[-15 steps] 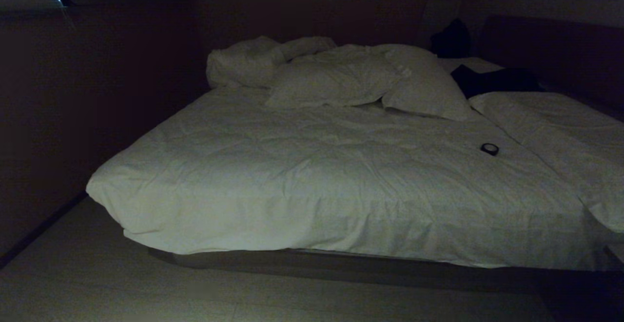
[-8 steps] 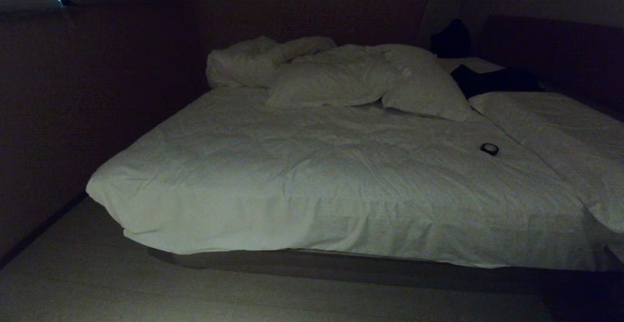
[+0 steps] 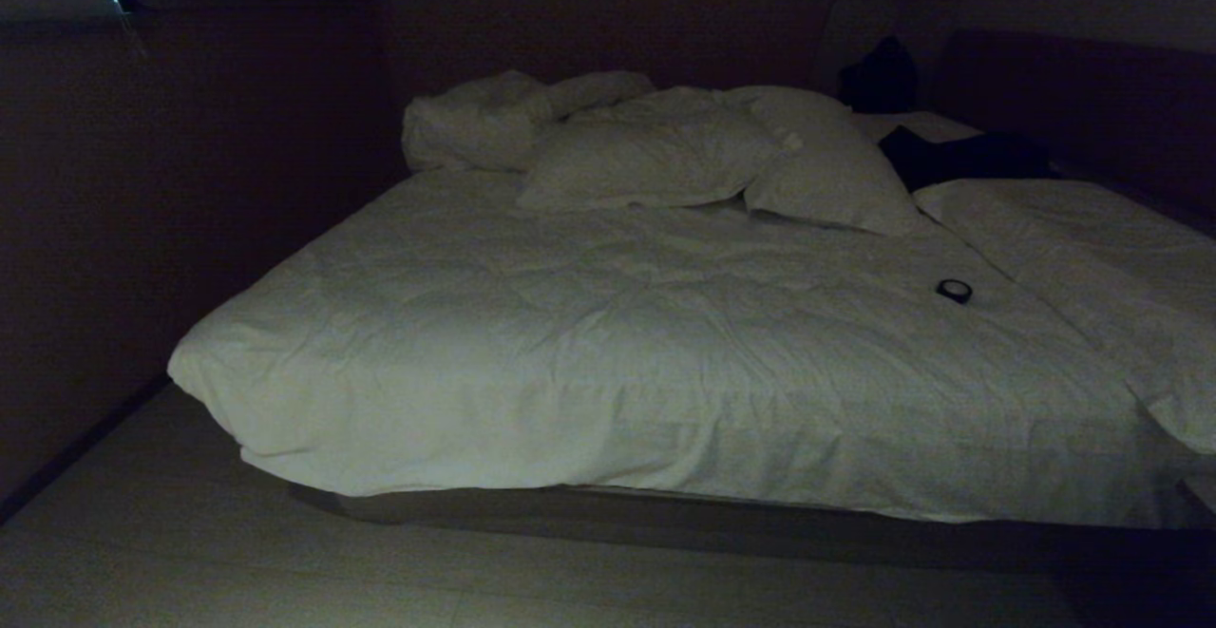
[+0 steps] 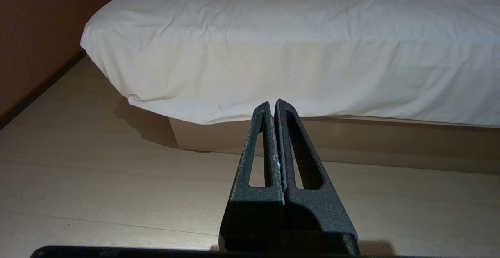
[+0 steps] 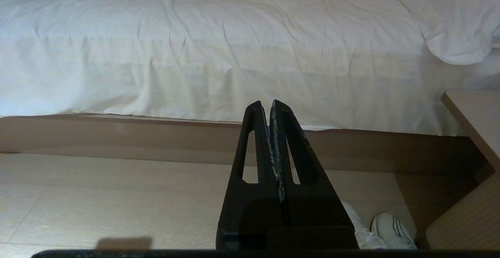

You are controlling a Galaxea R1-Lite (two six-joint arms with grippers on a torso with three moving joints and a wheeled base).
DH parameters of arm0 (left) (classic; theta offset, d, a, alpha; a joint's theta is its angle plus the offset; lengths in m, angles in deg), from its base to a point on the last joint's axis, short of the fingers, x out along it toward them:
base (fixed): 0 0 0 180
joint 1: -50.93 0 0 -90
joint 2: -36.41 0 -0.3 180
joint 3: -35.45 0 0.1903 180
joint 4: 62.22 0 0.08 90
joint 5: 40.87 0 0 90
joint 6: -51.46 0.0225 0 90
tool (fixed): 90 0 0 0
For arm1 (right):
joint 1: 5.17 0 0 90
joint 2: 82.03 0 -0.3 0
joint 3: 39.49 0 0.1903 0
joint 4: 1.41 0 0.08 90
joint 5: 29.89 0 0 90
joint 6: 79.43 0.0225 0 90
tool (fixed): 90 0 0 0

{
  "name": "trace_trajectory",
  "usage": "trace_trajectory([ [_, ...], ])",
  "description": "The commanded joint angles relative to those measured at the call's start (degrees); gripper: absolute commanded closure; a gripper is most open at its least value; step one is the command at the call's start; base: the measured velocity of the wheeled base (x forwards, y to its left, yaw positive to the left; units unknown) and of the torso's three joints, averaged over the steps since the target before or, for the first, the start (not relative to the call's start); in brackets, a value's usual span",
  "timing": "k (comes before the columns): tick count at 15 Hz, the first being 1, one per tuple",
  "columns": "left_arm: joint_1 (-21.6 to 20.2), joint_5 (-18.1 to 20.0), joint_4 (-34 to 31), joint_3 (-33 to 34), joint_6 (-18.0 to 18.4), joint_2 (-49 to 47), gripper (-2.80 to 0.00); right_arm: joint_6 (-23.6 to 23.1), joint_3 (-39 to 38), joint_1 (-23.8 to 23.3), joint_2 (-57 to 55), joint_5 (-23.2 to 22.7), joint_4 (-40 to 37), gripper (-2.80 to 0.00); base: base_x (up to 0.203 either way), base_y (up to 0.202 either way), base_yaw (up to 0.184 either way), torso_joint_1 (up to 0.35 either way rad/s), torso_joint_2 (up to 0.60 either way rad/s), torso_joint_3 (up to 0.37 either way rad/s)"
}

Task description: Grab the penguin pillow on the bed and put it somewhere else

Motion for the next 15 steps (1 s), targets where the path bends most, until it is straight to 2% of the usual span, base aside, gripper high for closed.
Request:
trace_trajectory([
  [1, 0.0, -0.02, 0.01, 0.09, -0.05, 0.02, 0.0, -0.08, 0.0, 0.0, 0.03, 0.02, 0.01, 0.0, 0.0, 0.0, 0.0, 0.0, 0.0, 0.0],
  [6, 0.0, -0.02, 0.01, 0.09, -0.05, 0.02, 0.0, 1.38, 0.09, 0.0, 0.03, 0.02, -0.01, 0.0, 0.0, 0.0, 0.0, 0.0, 0.0, 0.0],
  [15, 0.0, -0.02, 0.01, 0.09, -0.05, 0.02, 0.0, 1.38, 0.09, 0.0, 0.03, 0.02, 0.01, 0.0, 0.0, 0.0, 0.0, 0.0, 0.0, 0.0],
])
